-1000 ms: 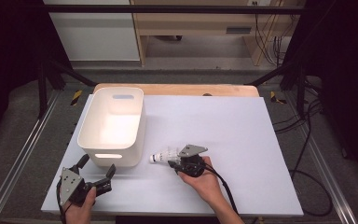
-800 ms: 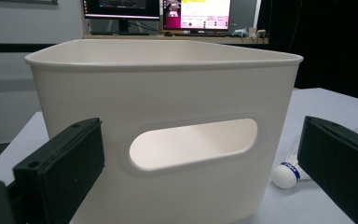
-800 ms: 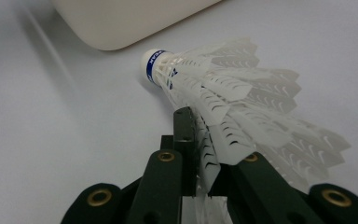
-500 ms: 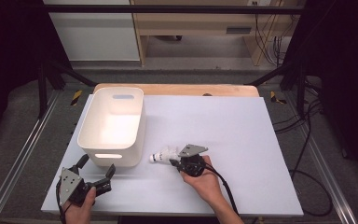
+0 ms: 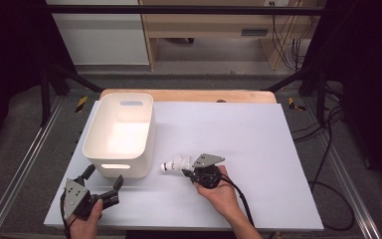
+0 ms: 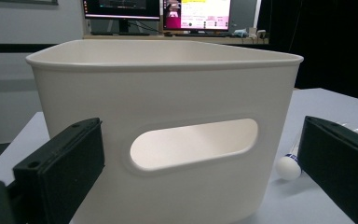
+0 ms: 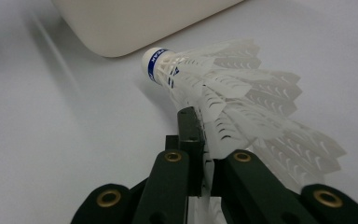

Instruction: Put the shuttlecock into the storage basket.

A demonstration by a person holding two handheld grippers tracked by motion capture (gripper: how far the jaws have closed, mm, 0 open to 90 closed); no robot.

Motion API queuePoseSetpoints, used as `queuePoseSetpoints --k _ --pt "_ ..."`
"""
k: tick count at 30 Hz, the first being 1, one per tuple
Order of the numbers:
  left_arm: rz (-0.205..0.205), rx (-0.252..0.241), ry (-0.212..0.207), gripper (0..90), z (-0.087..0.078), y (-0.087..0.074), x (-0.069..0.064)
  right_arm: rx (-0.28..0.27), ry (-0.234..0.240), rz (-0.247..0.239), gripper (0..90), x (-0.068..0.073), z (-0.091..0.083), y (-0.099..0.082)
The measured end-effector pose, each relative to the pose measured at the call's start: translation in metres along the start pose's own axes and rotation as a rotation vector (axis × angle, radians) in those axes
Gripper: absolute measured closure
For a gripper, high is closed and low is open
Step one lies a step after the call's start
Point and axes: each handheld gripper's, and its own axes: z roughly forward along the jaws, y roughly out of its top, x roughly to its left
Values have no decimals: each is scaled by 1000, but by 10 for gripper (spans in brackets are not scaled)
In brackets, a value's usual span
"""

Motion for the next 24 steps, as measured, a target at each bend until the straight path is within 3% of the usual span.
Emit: queuePoseSetpoints --k 10,24 --pt "2 -1 -2 5 0 0 0 -34 -6 -6 896 -2 -18 9" --pt "3 -1 0 6 0 0 0 -83 -26 -26 897 -3 -49 36"
